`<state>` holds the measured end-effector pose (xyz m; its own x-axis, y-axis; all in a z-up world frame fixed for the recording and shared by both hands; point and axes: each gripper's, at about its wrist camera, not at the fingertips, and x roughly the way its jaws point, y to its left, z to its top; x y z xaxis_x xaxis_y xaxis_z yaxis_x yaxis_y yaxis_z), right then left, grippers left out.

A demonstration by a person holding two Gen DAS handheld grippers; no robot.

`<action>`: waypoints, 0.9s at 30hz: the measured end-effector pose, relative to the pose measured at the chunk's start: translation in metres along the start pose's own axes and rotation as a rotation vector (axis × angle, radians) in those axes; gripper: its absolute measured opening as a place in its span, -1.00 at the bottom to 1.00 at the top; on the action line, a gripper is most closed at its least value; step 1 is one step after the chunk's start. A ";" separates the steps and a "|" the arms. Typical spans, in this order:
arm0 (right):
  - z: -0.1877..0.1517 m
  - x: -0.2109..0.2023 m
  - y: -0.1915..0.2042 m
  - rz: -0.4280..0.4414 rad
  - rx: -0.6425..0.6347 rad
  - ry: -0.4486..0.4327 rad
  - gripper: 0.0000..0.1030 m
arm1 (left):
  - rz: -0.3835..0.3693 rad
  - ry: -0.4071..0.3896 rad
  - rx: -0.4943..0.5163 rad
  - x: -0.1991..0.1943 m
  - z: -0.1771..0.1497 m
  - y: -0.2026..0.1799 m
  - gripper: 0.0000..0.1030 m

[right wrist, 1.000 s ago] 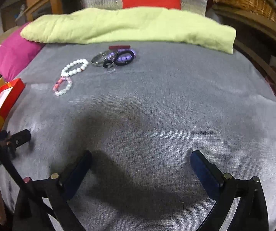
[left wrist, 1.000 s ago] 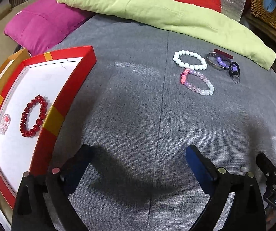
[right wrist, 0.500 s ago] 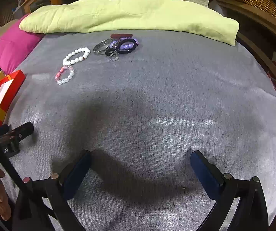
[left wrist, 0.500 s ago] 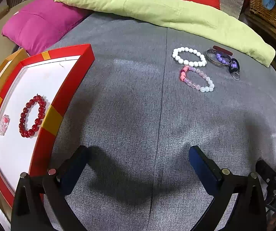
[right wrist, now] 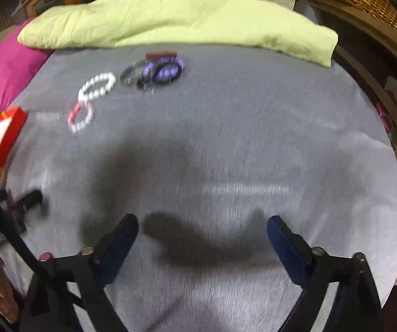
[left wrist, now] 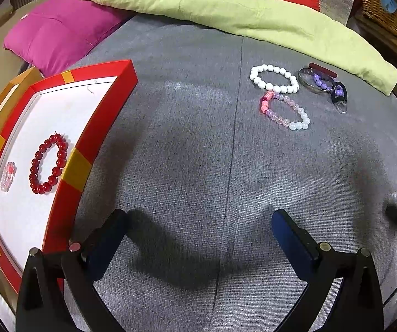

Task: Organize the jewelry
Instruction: 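Grasp the black cord keychain loop with the right gripper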

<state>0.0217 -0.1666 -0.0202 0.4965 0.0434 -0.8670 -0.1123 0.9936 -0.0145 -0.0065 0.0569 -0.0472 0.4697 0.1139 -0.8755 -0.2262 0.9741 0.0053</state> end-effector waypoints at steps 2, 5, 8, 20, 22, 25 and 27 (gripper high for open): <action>0.017 -0.003 0.002 0.026 0.002 -0.018 0.79 | 0.001 0.001 0.000 0.001 0.000 0.000 1.00; 0.051 0.003 0.009 0.067 0.015 -0.019 0.77 | -0.001 0.001 -0.001 0.002 0.000 0.001 1.00; 0.083 0.016 0.020 0.086 0.028 0.001 0.44 | 0.001 0.000 0.000 0.001 0.000 0.000 1.00; 0.129 0.080 0.052 0.029 0.027 0.095 -0.28 | 0.002 -0.006 -0.002 0.001 0.003 -0.002 1.00; 0.131 0.081 0.049 0.029 0.035 0.095 -0.46 | 0.000 -0.007 -0.004 0.001 0.004 -0.002 1.00; 0.126 0.078 0.035 0.073 0.059 0.094 -0.78 | 0.002 -0.007 -0.007 0.001 0.005 -0.002 1.00; 0.116 0.070 0.023 0.077 0.066 0.077 -0.79 | 0.003 -0.008 -0.008 0.002 0.005 0.000 1.00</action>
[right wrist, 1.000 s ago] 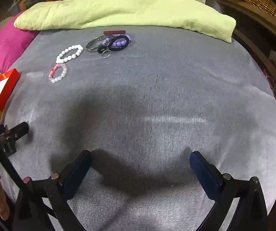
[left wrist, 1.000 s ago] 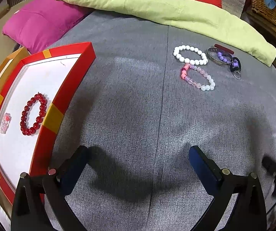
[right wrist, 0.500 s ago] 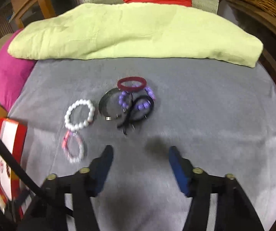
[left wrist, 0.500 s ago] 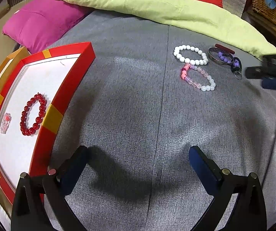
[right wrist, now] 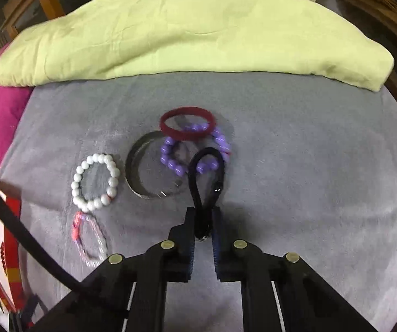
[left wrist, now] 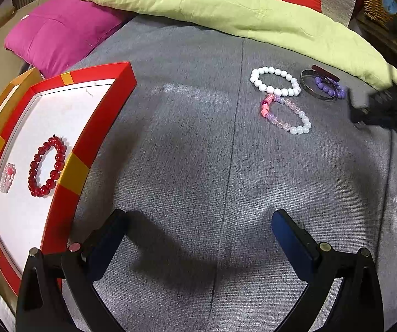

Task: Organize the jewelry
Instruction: 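Grasp the black cord keychain loop with the right gripper, then grasp the pink-and-white bead bracelet with the left gripper while the right holds the keychain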

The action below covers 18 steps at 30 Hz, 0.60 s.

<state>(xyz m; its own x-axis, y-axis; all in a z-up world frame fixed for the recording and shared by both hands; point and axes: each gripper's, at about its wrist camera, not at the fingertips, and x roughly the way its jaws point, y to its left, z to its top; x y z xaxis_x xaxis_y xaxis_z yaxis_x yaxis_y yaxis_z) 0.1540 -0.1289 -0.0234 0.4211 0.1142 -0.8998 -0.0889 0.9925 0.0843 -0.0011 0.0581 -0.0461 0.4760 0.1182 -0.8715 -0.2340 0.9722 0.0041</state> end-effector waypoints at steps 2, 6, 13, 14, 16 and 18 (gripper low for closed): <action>-0.014 -0.008 -0.016 0.015 0.017 -0.014 -0.80 | 0.000 -0.003 0.000 0.000 0.000 0.001 1.00; -0.044 -0.024 -0.051 0.072 0.091 -0.045 -0.80 | 0.004 -0.010 -0.002 0.000 0.000 0.000 1.00; -0.089 -0.051 -0.070 0.151 0.118 -0.140 -0.80 | 0.002 -0.028 0.001 -0.005 -0.004 -0.002 1.00; -0.089 -0.050 -0.070 0.164 0.123 -0.140 -0.80 | -0.004 -0.041 0.004 -0.008 -0.004 -0.003 1.00; -0.090 -0.052 -0.069 0.195 0.118 -0.143 -0.80 | -0.011 -0.075 0.019 -0.015 -0.004 -0.006 1.00; -0.087 -0.054 -0.066 0.202 0.110 -0.163 -0.80 | -0.025 -0.112 0.042 -0.024 0.000 -0.011 1.00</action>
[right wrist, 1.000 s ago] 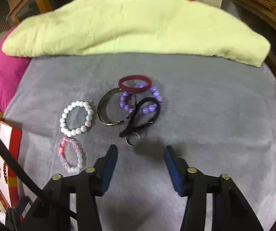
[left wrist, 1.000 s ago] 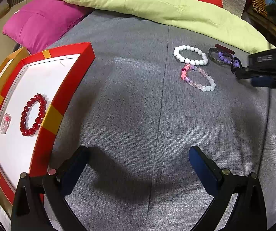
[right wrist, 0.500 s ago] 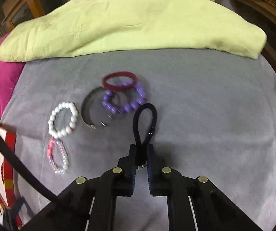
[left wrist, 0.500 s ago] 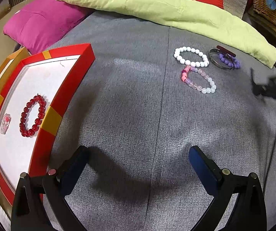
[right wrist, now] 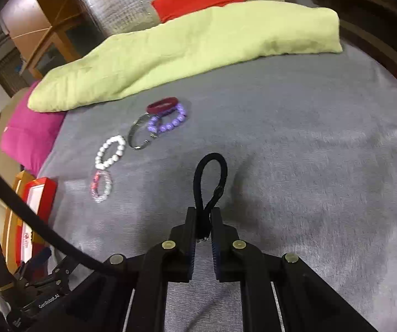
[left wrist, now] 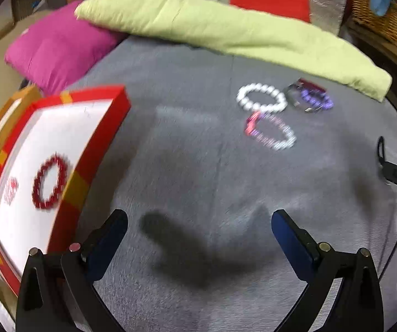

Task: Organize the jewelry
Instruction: 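Grasp the pink-and-white bead bracelet with the left gripper while the right holds the keychain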

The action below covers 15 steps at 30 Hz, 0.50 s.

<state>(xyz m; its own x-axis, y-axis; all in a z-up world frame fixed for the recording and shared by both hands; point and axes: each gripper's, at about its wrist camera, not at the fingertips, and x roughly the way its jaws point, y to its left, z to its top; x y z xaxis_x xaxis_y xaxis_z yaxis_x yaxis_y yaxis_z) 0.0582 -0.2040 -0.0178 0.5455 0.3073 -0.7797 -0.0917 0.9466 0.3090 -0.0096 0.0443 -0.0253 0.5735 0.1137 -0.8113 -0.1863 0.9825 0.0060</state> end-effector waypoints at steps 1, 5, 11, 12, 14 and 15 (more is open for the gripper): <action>0.001 -0.001 0.000 0.012 0.002 -0.004 -0.80 | -0.002 -0.012 0.005 -0.002 0.003 -0.002 1.00; 0.002 0.001 0.000 0.057 0.011 0.009 -0.80 | -0.033 -0.020 0.012 -0.001 0.035 -0.023 0.98; 0.003 0.002 -0.011 0.085 0.063 0.016 -0.80 | -0.018 0.094 -0.026 0.043 0.074 -0.040 0.30; 0.003 0.002 -0.013 0.093 0.071 0.019 -0.80 | -0.012 0.122 -0.020 0.052 0.074 -0.043 0.10; 0.005 0.004 -0.015 0.106 0.081 0.023 -0.80 | -0.010 0.133 -0.013 0.066 0.075 -0.045 -0.21; 0.006 0.004 -0.014 0.112 0.081 0.024 -0.80 | -0.004 0.119 -0.004 0.066 0.075 -0.046 -0.86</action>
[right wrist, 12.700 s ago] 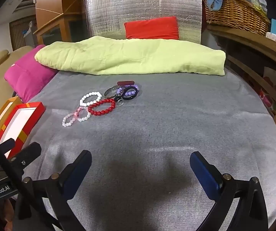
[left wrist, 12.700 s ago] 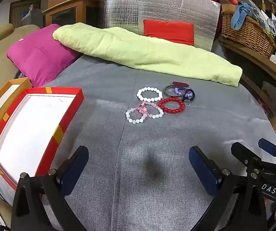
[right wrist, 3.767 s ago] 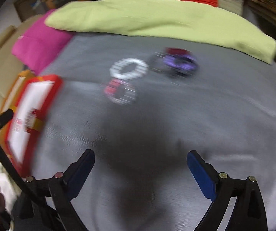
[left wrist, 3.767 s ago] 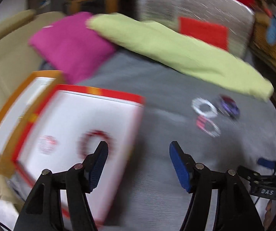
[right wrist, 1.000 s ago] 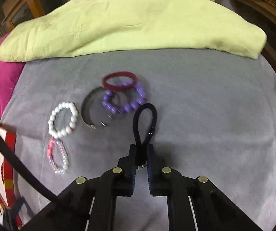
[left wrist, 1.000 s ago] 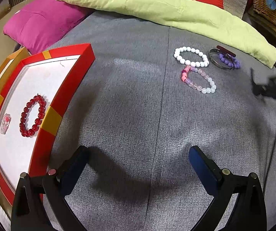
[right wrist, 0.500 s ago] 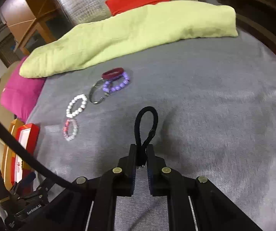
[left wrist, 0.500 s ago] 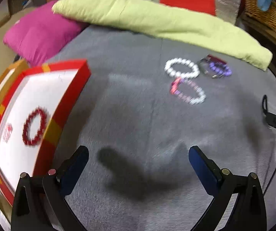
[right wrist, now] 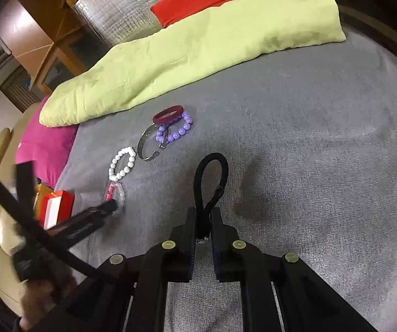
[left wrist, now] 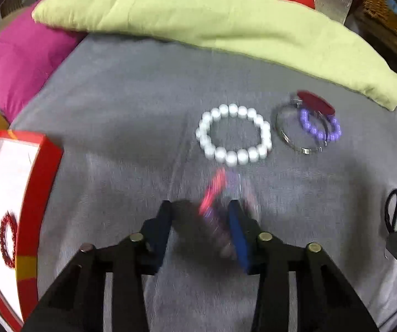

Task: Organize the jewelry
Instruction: 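Grasp the pink-and-white bead bracelet with the left gripper while the right holds the keychain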

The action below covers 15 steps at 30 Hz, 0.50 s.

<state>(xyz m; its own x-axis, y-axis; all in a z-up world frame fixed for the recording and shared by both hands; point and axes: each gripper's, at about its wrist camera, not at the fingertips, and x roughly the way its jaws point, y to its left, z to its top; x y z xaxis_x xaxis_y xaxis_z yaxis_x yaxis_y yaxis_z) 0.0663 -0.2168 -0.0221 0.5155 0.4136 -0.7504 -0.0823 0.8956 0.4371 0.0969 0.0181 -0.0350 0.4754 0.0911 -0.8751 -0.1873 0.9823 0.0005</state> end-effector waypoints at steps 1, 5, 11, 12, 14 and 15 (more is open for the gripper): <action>0.000 -0.001 0.001 0.002 -0.001 -0.001 -0.80 | 0.008 0.011 0.023 0.000 0.000 -0.002 -0.86; 0.000 -0.003 0.002 0.008 -0.003 -0.009 -0.80 | 0.002 -0.043 0.060 -0.019 -0.015 -0.004 -0.87; -0.003 -0.008 0.005 0.017 -0.013 -0.026 -0.80 | -0.054 -0.116 0.046 -0.060 -0.042 0.000 -0.87; -0.004 -0.010 0.006 0.019 -0.017 -0.028 -0.80 | -0.061 -0.128 0.043 -0.067 -0.046 0.000 -0.87; -0.004 -0.014 0.010 0.025 -0.030 -0.039 -0.80 | -0.073 -0.152 0.040 -0.082 -0.044 0.003 -0.87; -0.004 -0.016 0.012 0.025 -0.038 -0.044 -0.80 | -0.073 -0.165 0.044 -0.089 -0.046 0.000 -0.87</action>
<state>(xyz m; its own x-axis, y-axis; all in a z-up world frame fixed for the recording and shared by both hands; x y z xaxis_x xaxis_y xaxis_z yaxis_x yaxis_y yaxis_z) 0.0531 -0.2119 -0.0068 0.5502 0.4289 -0.7165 -0.1276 0.8911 0.4354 0.0154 0.0028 0.0207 0.6212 0.0417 -0.7825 -0.1114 0.9931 -0.0355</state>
